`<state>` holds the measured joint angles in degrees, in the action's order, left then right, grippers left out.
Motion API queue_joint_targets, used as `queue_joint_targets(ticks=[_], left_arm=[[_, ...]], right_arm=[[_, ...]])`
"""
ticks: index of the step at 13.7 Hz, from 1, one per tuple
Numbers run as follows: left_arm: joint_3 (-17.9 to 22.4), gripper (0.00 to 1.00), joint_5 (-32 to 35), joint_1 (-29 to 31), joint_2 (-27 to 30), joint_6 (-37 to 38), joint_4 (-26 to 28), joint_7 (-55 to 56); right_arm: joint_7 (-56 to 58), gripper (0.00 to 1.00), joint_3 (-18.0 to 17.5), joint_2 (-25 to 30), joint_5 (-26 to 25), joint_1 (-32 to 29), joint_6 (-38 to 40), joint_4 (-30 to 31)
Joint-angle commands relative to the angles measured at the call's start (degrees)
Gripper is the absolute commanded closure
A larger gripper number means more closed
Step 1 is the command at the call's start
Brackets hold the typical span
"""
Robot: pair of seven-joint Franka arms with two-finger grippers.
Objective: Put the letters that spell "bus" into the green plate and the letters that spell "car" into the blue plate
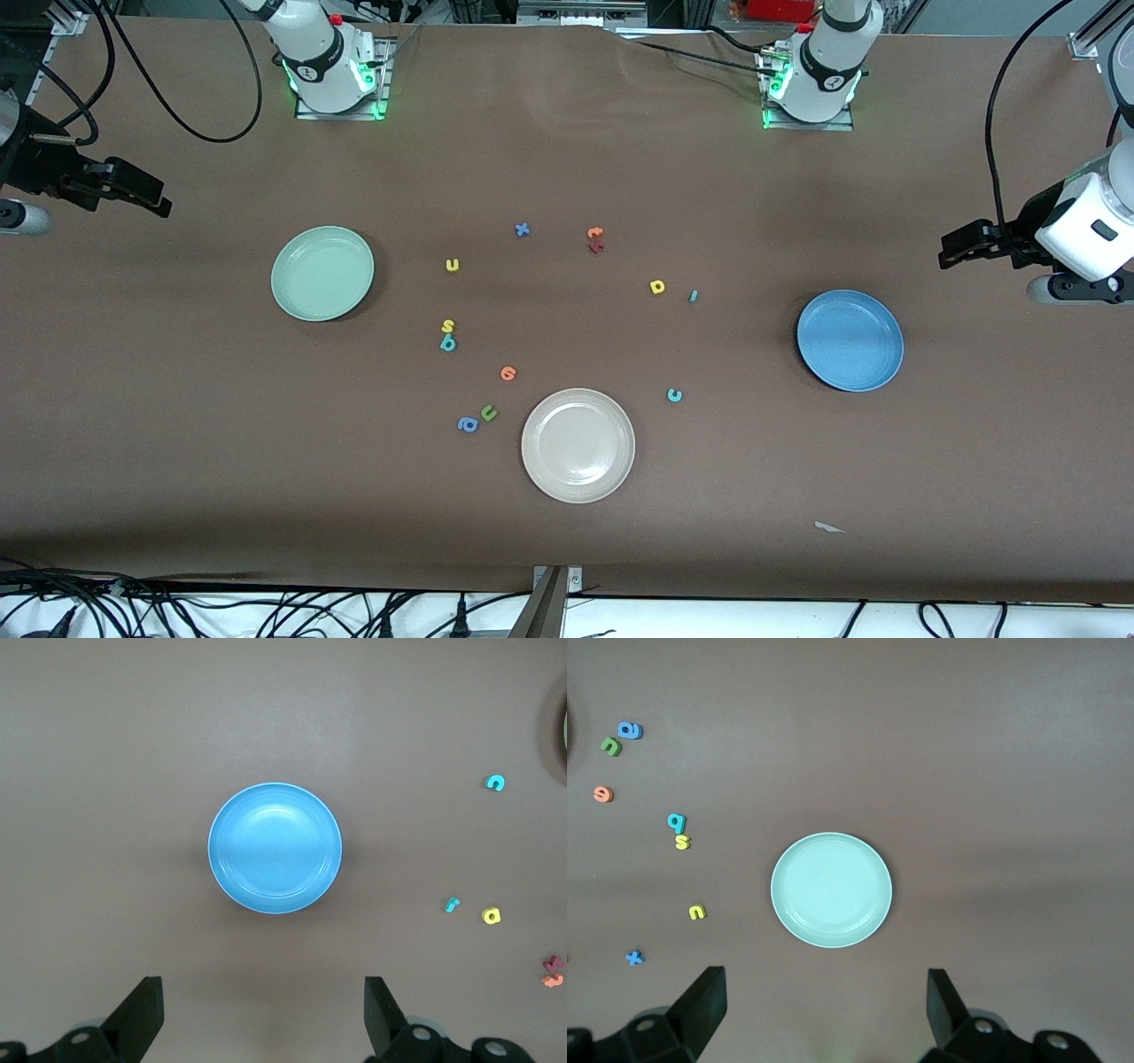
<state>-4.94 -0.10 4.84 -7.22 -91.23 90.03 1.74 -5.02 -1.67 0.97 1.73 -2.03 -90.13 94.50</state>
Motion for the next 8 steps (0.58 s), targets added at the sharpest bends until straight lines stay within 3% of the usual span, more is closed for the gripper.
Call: queue_joint_targets(ticks=[1, 8], left_arm=[[0.2, 0.0, -0.07, -0.36, 0.45, -0.79, 0.68, -0.42], [0.2, 0.0, 0.01, -0.36, 0.45, -0.79, 0.68, 0.02]], right_arm=[[0.1, 0.0, 0.09, -0.18, -0.06, -0.16, 0.66, -0.99], [0.28, 0.0, 0.09, -0.18, -0.15, -0.16, 0.83, -1.08]])
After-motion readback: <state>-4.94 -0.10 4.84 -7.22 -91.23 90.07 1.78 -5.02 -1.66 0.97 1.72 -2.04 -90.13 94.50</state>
